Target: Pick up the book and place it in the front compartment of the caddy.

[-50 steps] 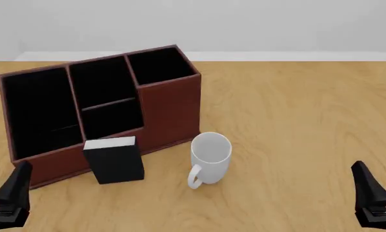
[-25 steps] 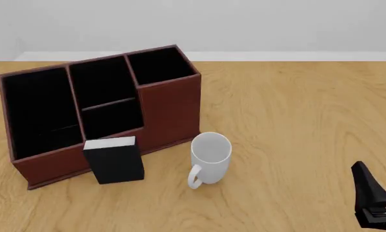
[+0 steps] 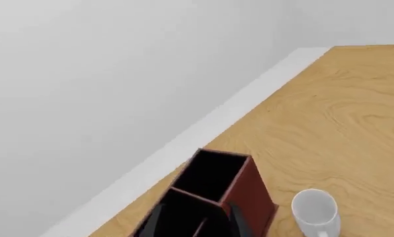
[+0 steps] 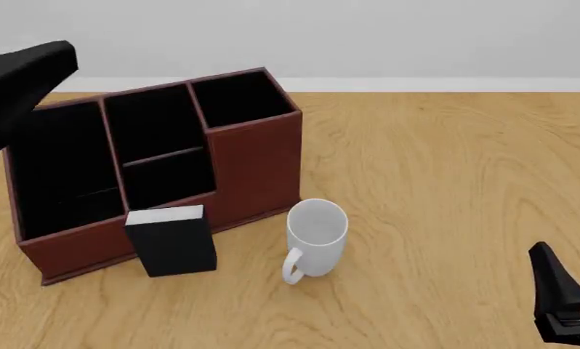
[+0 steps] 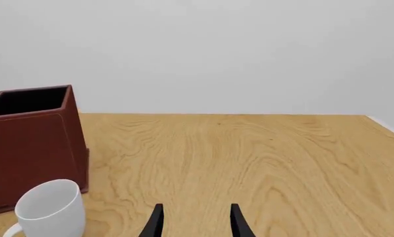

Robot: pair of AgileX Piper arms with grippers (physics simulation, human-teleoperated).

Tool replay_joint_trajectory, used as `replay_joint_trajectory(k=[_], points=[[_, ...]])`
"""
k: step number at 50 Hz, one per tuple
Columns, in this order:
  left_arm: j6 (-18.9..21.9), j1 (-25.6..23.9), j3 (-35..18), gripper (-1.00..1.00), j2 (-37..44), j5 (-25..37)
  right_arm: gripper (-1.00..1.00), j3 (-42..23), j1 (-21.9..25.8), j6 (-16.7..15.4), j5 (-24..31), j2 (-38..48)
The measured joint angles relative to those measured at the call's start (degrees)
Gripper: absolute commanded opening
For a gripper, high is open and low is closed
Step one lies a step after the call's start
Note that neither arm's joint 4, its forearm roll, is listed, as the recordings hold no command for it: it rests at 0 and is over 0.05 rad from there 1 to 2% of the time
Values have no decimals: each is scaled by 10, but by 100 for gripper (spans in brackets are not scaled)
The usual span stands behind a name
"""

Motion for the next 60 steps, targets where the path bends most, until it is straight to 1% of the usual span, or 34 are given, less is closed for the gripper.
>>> replay_joint_trajectory(k=[7,15,24,35,45,48,54,60], points=[[38,-43,-34,100,48,66,100,0,0,0,0,0],[75,-89,-40,100,74,151,100,0,0,0,0,0],[101,-143,-42,100,75,248,100,0,0,0,0,0],[151,-198,-24,100,46,331,100,0,0,0,0,0],[208,-207,-16,100,40,376,100,0,0,0,0,0],[228,-201,-16,100,42,385,100,0,0,0,0,0],[262,-188,-31,100,57,403,100,0,0,0,0,0],[289,-175,-38,100,72,407,100,0,0,0,0,0]])
